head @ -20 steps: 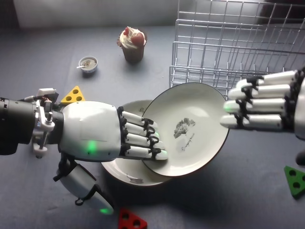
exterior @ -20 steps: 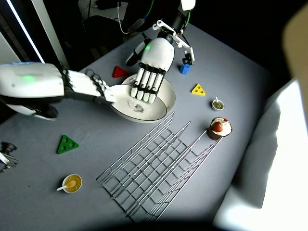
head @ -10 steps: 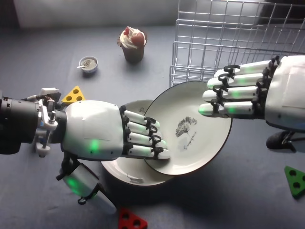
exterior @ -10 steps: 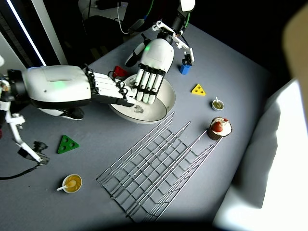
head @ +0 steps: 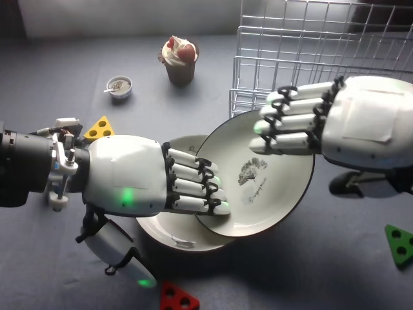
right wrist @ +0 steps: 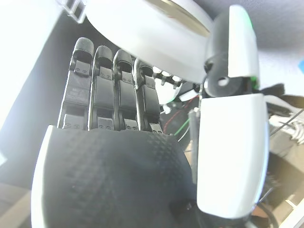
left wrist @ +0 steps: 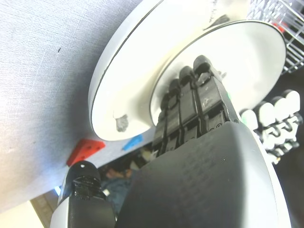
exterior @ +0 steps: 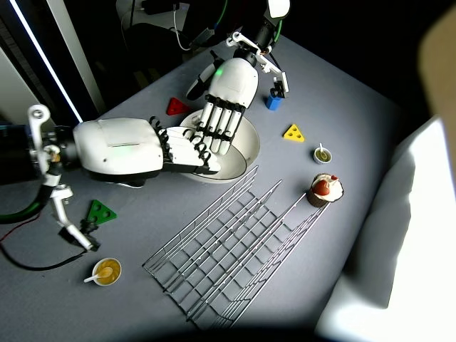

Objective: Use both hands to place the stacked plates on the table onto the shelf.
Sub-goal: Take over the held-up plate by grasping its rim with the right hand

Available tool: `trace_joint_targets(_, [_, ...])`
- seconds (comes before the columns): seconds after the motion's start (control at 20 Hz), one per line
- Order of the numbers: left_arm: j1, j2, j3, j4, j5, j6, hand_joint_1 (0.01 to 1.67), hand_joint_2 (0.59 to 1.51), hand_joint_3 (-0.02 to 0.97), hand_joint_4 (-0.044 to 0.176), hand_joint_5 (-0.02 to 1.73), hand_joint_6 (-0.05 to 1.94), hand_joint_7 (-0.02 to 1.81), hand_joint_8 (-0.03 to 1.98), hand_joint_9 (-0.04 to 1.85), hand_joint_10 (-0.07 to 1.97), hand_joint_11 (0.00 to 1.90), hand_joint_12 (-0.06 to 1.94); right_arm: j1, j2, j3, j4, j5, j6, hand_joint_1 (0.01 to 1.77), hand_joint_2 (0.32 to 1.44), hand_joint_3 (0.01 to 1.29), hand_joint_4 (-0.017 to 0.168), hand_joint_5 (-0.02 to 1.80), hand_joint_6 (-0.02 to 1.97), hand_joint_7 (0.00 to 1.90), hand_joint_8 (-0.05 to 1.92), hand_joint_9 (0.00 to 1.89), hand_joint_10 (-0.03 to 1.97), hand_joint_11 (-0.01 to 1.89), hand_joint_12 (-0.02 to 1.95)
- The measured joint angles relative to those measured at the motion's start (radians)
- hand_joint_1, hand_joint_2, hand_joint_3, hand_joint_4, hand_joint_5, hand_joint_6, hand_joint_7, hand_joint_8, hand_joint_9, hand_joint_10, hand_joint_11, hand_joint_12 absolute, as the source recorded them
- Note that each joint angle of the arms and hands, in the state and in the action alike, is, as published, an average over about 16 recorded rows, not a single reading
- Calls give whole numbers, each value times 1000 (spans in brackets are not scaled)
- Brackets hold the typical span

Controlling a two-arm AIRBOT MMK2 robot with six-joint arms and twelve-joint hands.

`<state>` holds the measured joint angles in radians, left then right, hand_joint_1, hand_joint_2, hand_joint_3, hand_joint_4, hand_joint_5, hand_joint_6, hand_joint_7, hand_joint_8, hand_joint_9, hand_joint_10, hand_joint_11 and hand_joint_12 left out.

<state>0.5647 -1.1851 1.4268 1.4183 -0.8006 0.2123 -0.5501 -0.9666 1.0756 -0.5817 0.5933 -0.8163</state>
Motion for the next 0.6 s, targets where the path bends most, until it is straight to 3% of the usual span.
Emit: trace_joint_targets(0.6, [-2, -10, 24, -10, -11, 0, 63, 1018, 18, -11, 138, -30, 196, -11, 242, 19, 221, 11, 23, -123, 71, 55, -21, -13, 1218, 887, 17, 4, 420, 14, 410, 8, 411, -2, 427, 80])
